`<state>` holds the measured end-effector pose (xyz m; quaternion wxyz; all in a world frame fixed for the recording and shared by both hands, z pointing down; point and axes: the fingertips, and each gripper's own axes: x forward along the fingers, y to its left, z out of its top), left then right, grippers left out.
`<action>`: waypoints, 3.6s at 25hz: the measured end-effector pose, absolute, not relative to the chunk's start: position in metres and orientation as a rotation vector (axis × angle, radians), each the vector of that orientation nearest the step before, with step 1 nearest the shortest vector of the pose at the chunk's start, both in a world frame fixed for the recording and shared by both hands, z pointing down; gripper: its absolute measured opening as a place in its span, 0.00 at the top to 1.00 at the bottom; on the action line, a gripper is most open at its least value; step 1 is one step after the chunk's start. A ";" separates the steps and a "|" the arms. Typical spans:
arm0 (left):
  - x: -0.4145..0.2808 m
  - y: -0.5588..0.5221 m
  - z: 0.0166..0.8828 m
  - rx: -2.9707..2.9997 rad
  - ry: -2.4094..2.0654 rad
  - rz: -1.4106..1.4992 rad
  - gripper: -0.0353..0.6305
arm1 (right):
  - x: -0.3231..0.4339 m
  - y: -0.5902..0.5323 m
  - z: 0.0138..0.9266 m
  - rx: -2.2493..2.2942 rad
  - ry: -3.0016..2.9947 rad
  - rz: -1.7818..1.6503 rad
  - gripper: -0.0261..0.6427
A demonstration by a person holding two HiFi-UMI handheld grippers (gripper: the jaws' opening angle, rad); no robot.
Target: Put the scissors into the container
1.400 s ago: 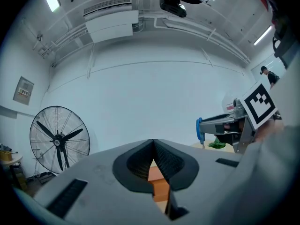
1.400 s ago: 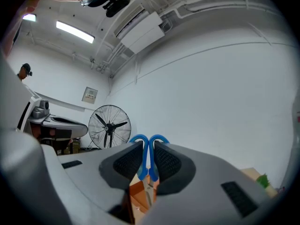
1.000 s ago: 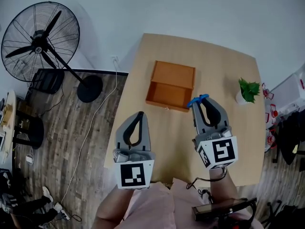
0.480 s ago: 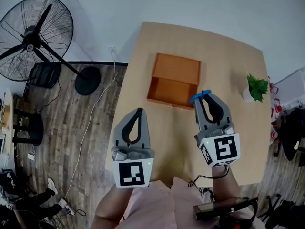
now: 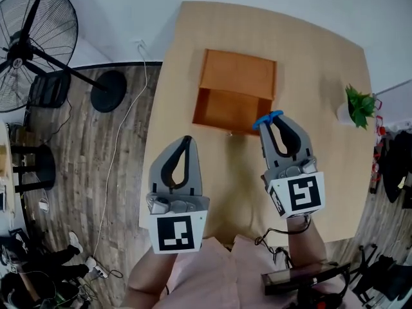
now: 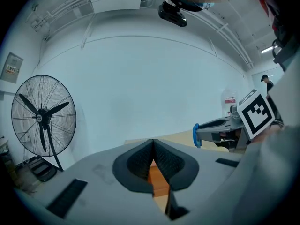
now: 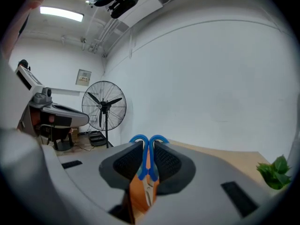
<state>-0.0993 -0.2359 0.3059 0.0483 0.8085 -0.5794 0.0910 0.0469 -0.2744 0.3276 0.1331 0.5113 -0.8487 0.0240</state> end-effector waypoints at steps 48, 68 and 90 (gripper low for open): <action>-0.121 -0.280 0.400 2.317 -1.632 0.450 0.94 | 0.023 -0.322 0.455 1.329 -2.334 0.245 0.84; -0.142 -0.292 0.417 2.271 -1.633 0.448 0.94 | 0.008 -0.334 0.468 1.295 -2.284 0.260 0.84; -0.163 -0.304 0.438 2.221 -1.644 0.418 0.94 | -0.008 -0.341 0.487 1.201 -2.250 0.280 0.84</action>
